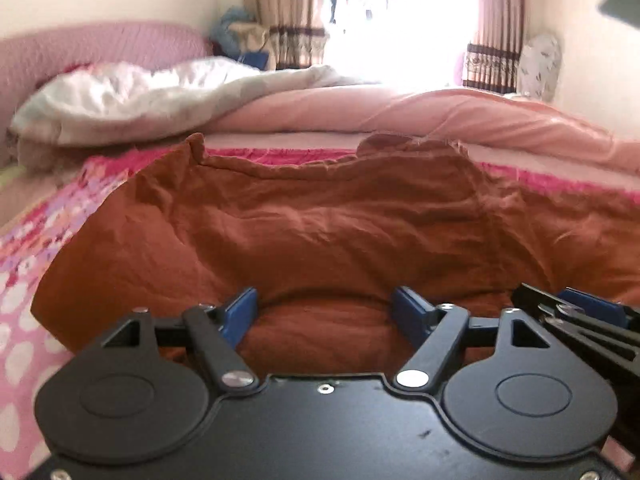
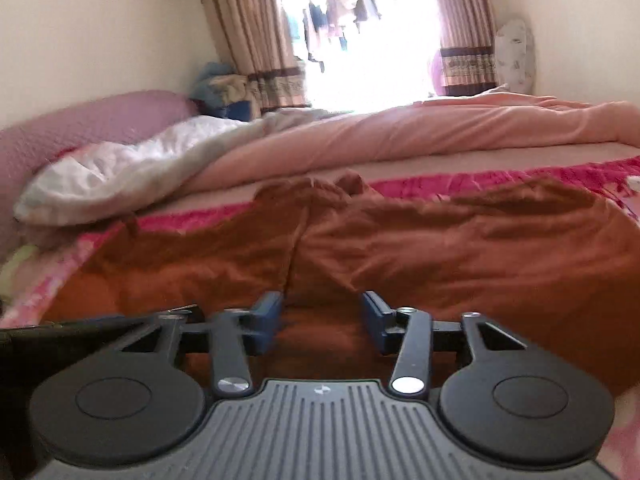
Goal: Fold large clothes
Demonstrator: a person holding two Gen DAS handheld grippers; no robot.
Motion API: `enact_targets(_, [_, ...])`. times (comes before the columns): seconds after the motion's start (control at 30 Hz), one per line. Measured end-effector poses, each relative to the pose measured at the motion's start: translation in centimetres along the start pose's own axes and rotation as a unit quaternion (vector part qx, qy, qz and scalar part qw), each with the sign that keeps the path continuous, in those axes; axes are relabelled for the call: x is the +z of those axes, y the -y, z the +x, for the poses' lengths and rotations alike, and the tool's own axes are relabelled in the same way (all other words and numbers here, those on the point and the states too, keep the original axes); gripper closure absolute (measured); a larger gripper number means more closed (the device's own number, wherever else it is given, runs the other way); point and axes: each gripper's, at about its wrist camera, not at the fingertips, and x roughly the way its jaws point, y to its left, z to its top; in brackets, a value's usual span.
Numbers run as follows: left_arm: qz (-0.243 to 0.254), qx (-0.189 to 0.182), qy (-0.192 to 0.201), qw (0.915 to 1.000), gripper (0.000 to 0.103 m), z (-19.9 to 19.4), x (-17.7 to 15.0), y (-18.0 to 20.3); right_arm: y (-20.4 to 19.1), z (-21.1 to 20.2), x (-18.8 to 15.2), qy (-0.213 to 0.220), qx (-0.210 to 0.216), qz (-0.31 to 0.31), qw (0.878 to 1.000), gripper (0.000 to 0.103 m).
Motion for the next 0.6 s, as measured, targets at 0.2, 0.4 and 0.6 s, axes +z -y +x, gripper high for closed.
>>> enact_targets(0.2, [-0.003,-0.038,-0.006,0.9993,0.019,0.8,0.4,-3.0,2.1,-1.3,-0.5,0.0,-0.039,-0.018,0.999,0.062])
enact_targets(0.4, [-0.058,0.017,-0.015,0.9981,0.02,2.6,0.6,-10.4,9.1,-2.2,-0.5,0.007,-0.121,0.039,0.992,0.062])
enact_targets(0.6, [-0.096,0.073,-0.009,0.9927,0.018,3.9,-0.8,-17.2,12.7,-2.9,-0.7,0.018,-0.138,0.042,0.989,0.067])
